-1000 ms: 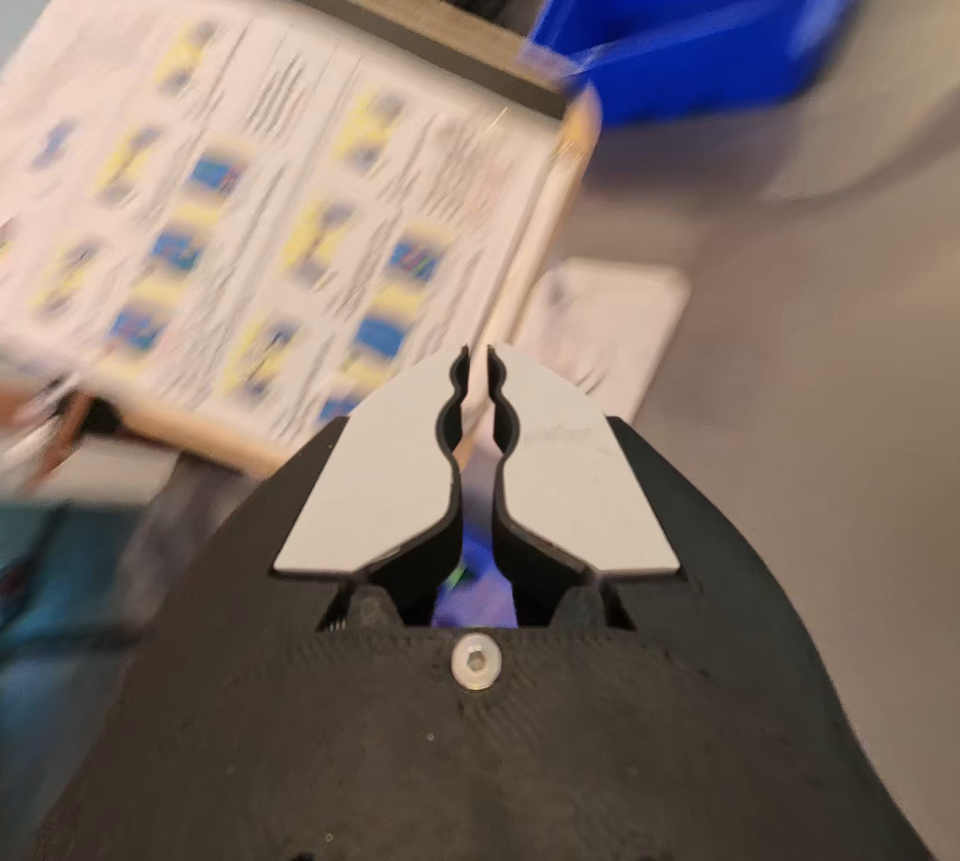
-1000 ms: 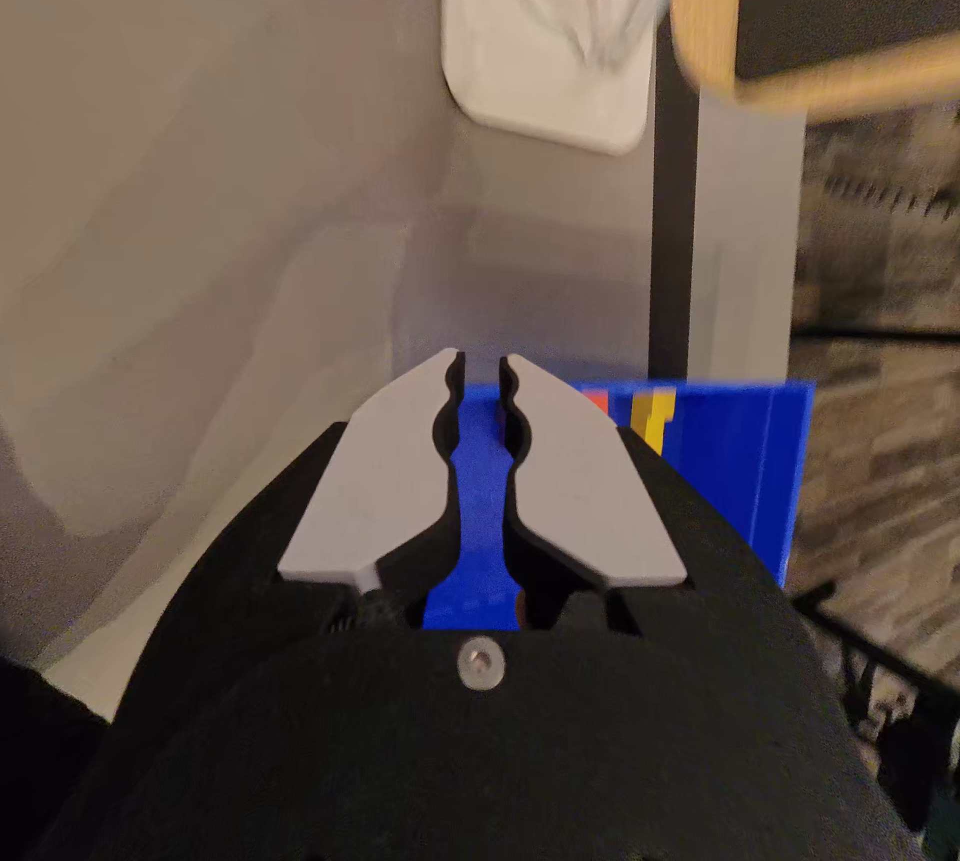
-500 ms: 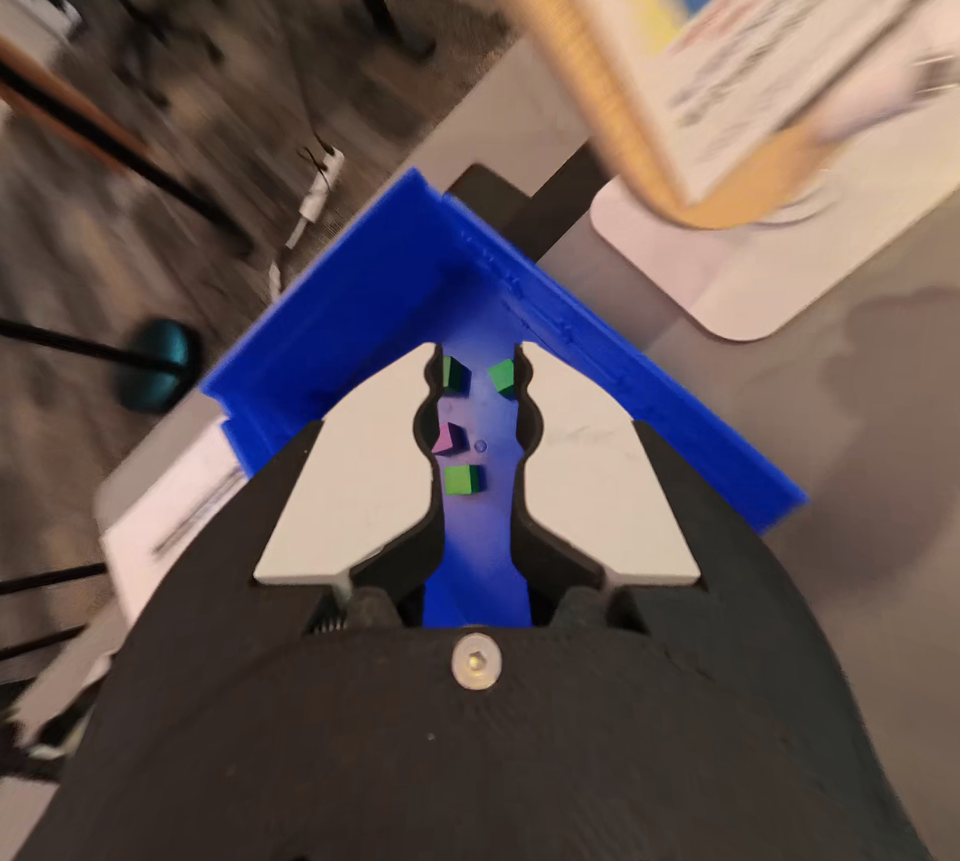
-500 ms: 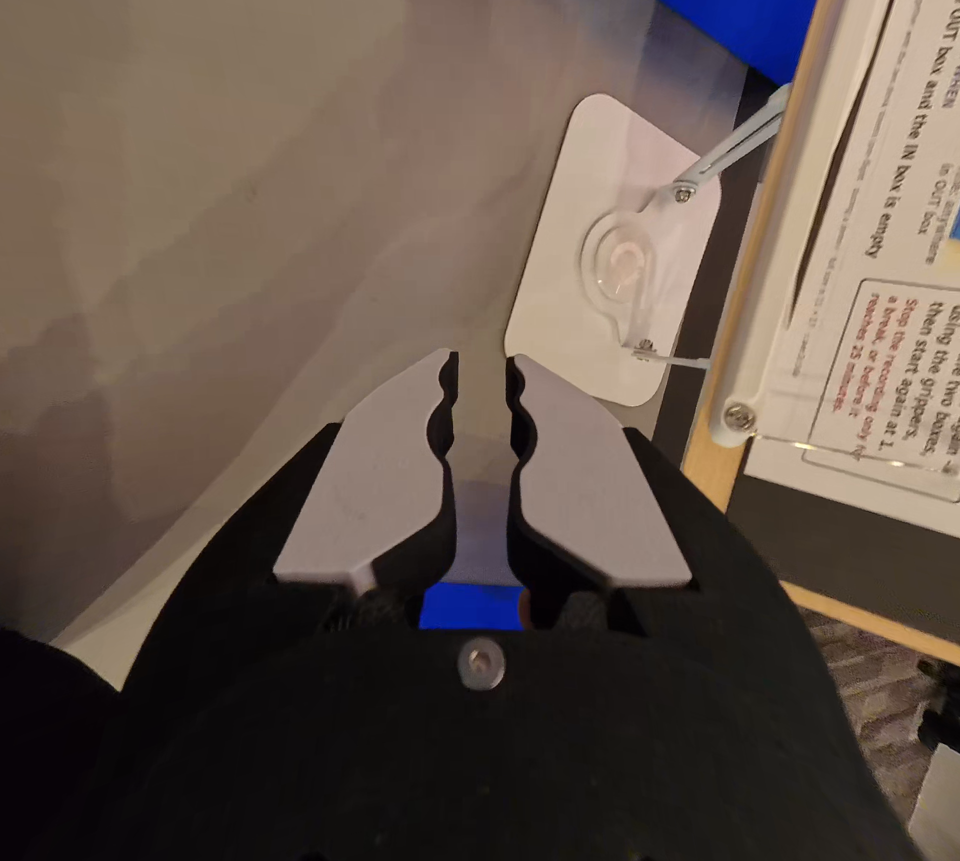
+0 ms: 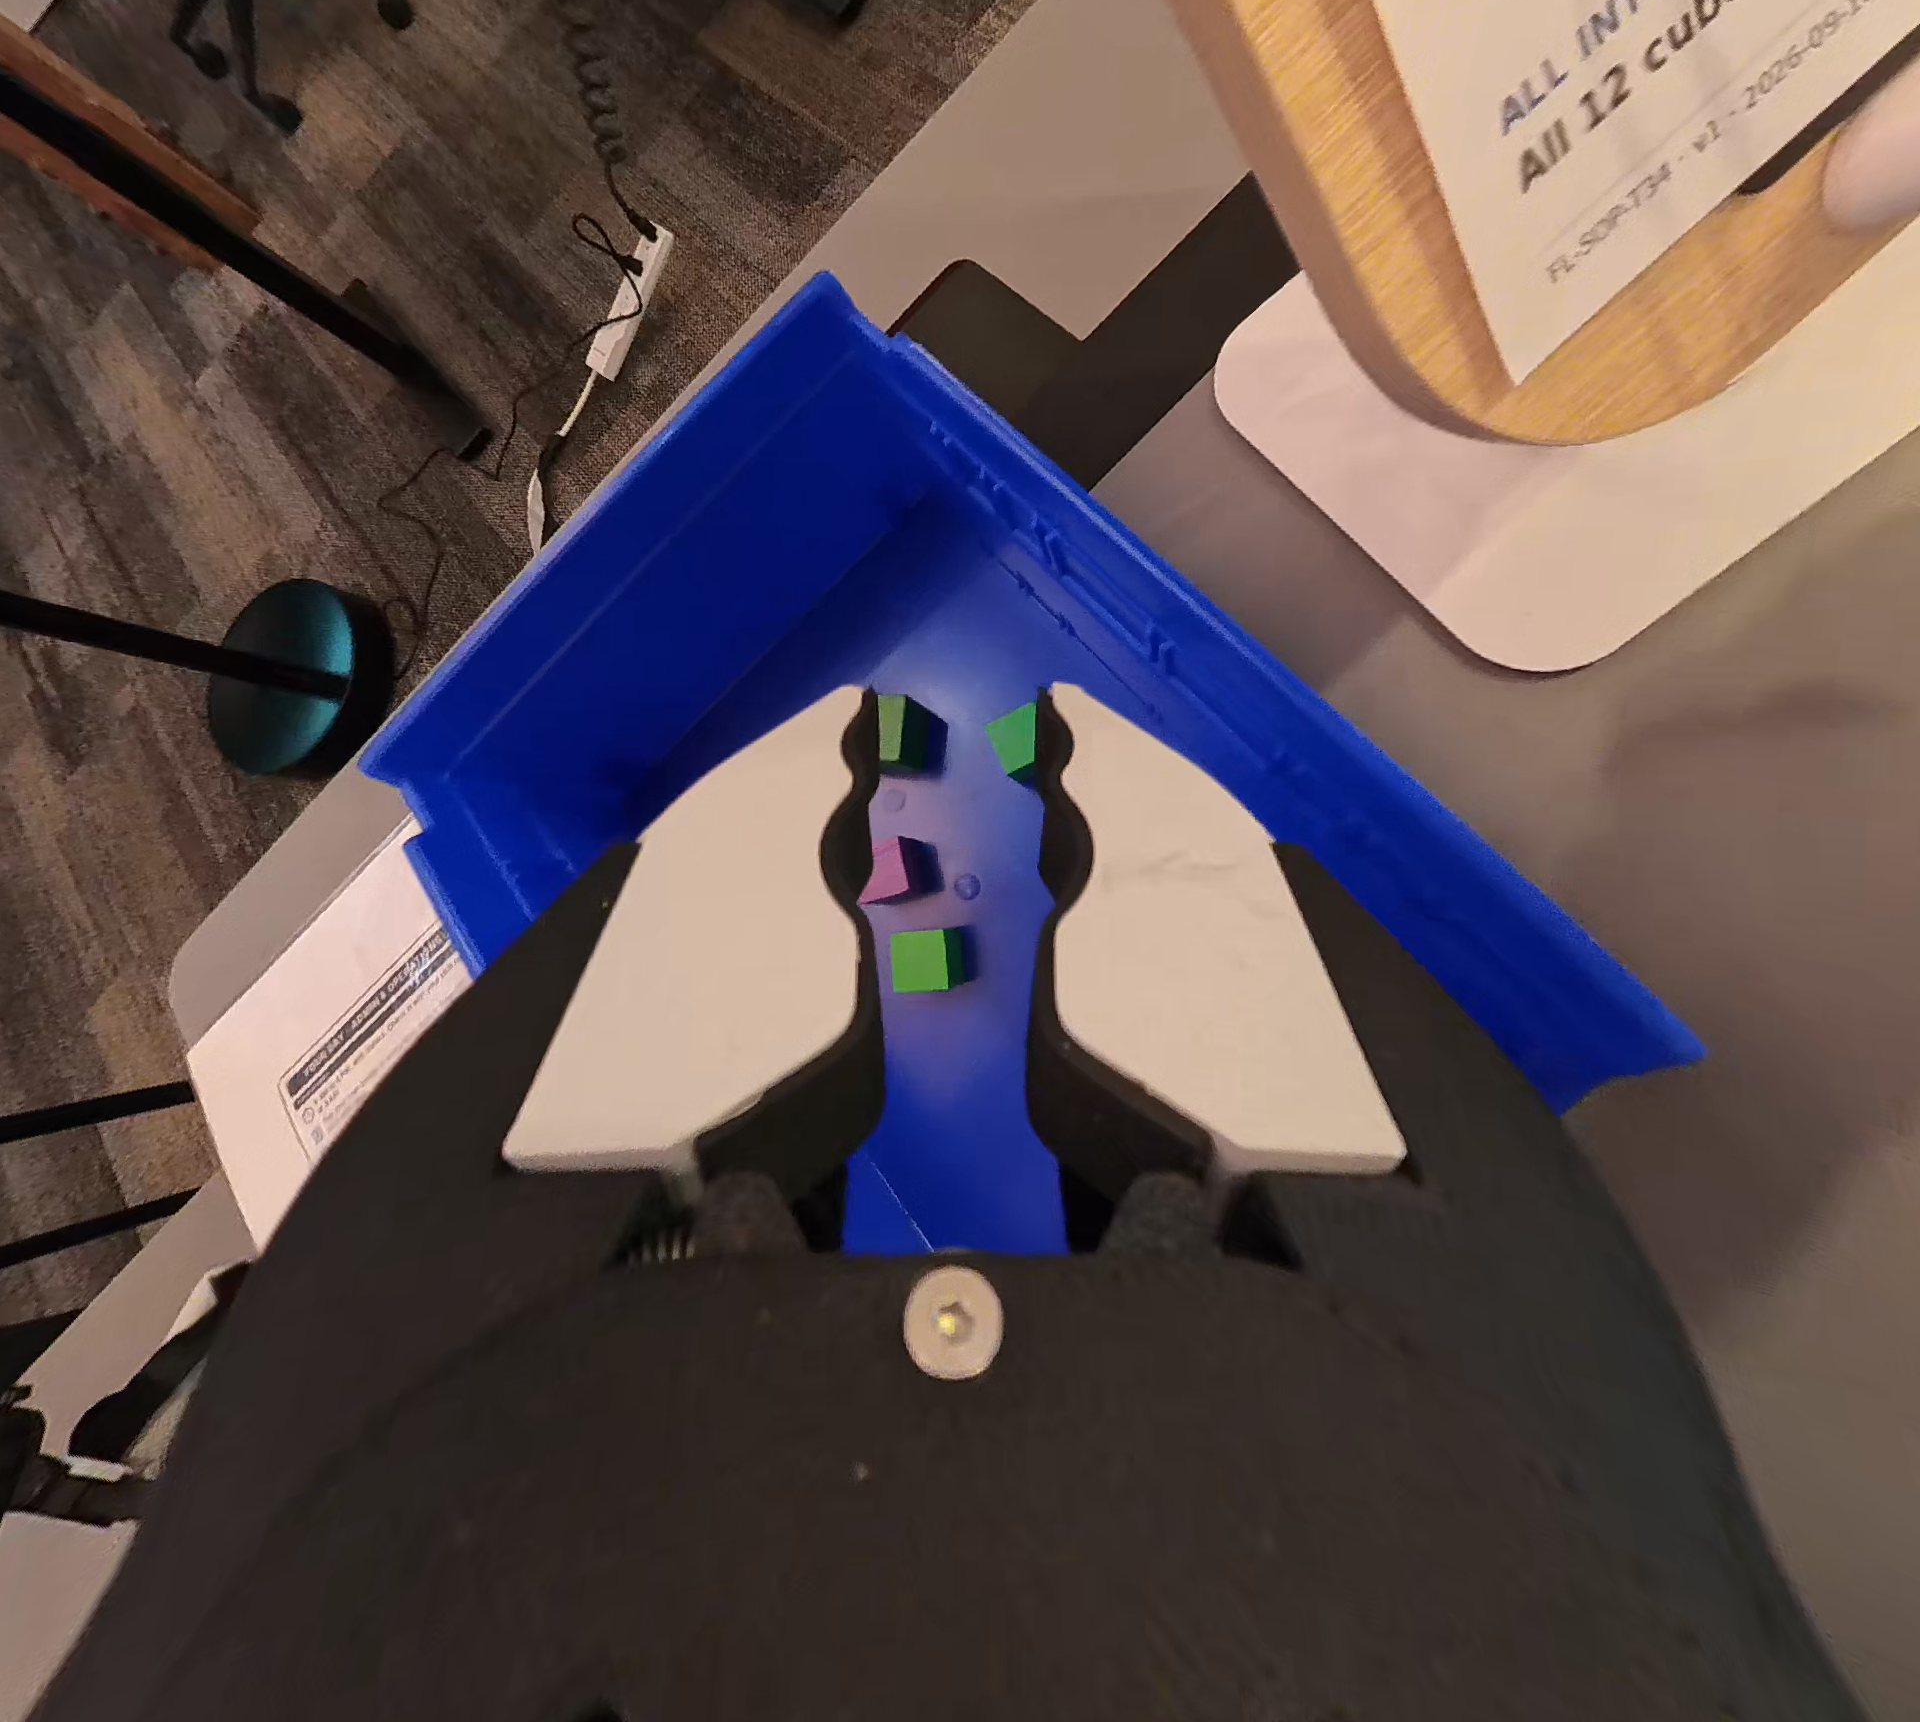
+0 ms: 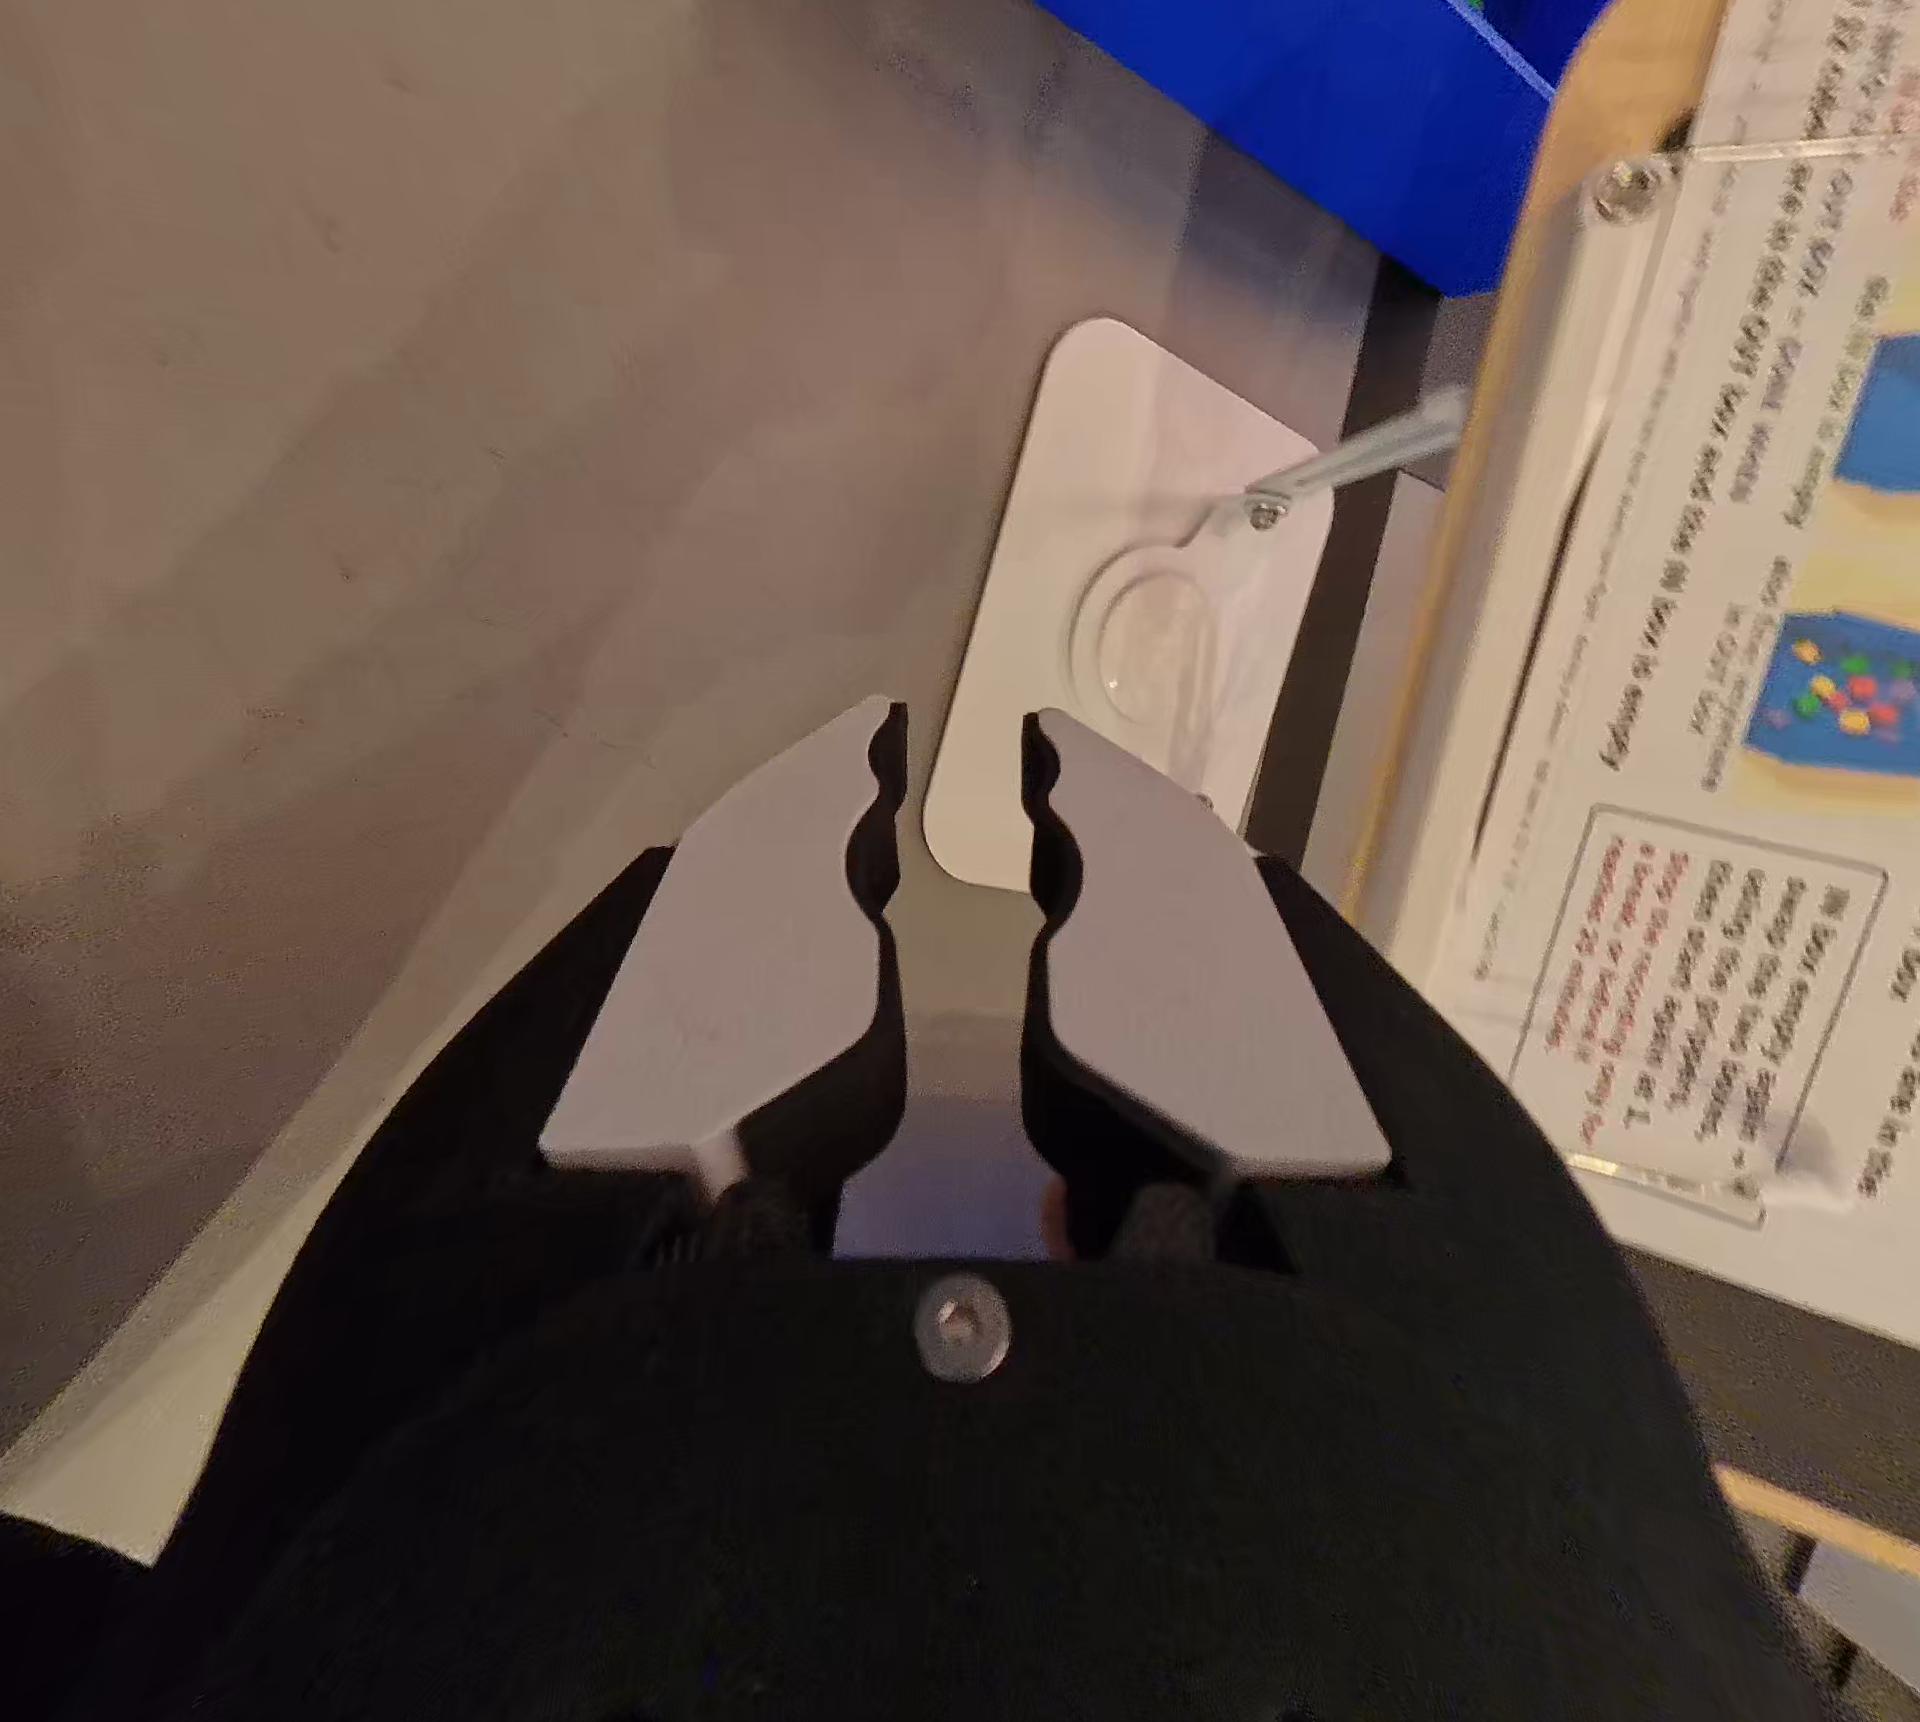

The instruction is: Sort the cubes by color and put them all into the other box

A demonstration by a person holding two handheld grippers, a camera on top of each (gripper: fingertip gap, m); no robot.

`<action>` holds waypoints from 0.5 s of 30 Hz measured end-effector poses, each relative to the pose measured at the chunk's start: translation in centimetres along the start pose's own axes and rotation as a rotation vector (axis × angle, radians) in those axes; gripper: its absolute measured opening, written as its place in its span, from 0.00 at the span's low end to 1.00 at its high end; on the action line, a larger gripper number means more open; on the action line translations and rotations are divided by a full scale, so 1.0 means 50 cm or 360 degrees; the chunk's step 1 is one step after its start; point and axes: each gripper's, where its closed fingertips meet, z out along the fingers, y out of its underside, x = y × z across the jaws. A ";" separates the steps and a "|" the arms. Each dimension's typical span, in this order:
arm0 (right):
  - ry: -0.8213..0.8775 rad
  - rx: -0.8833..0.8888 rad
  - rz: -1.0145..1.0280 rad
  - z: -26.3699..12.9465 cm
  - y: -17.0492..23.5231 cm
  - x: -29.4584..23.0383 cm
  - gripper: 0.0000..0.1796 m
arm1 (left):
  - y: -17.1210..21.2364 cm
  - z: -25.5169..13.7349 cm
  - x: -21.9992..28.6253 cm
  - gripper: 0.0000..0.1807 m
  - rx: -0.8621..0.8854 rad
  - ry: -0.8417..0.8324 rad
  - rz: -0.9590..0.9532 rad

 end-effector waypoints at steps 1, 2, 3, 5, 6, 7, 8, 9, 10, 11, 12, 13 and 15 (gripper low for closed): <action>-0.0010 -0.0012 -0.0029 0.008 -0.008 -0.009 0.12 | 0.004 0.002 -0.002 0.16 -0.0009 0.0000 -0.0008; -0.0017 -0.0033 -0.0057 0.015 -0.014 -0.017 0.12 | 0.007 0.005 -0.005 0.16 -0.0015 -0.0003 -0.0015; -0.0016 -0.0055 -0.0078 0.022 -0.018 -0.022 0.12 | 0.012 0.009 -0.009 0.16 -0.0031 -0.0006 -0.0026; -0.0005 -0.0075 -0.0093 0.036 -0.033 -0.028 0.12 | 0.025 0.018 -0.014 0.17 -0.0080 -0.0013 -0.0039; 0.0000 -0.0080 -0.0106 0.044 -0.040 -0.031 0.12 | 0.028 0.020 -0.014 0.17 -0.0090 -0.0011 -0.0039; -0.0001 -0.0087 -0.0116 0.052 -0.046 -0.035 0.13 | 0.030 0.022 -0.013 0.17 -0.0098 -0.0008 -0.0041; -0.0009 -0.0103 -0.0125 0.059 -0.049 -0.041 0.13 | 0.030 0.022 -0.013 0.17 -0.0101 -0.0011 -0.0042; -0.0013 -0.0122 -0.0142 0.064 -0.050 -0.046 0.14 | 0.030 0.023 -0.012 0.17 -0.0100 -0.0010 -0.0041; -0.0011 -0.0131 -0.0161 0.066 -0.050 -0.049 0.14 | 0.029 0.024 -0.011 0.17 -0.0100 -0.0007 -0.0039; -0.0016 -0.0130 -0.0172 0.067 -0.052 -0.053 0.14 | 0.031 0.025 -0.011 0.17 -0.0110 -0.0011 -0.0038; -0.0022 -0.0124 -0.0183 0.066 -0.054 -0.057 0.14 | 0.034 0.028 -0.013 0.17 -0.0124 -0.0021 -0.0040; -0.0025 -0.0122 -0.0194 0.064 -0.054 -0.060 0.14 | 0.037 0.031 -0.012 0.17 -0.0136 -0.0020 -0.0044; -0.0015 -0.0125 -0.0191 0.060 -0.049 -0.057 0.13 | 0.044 0.039 -0.011 0.18 -0.0168 -0.0013 -0.0061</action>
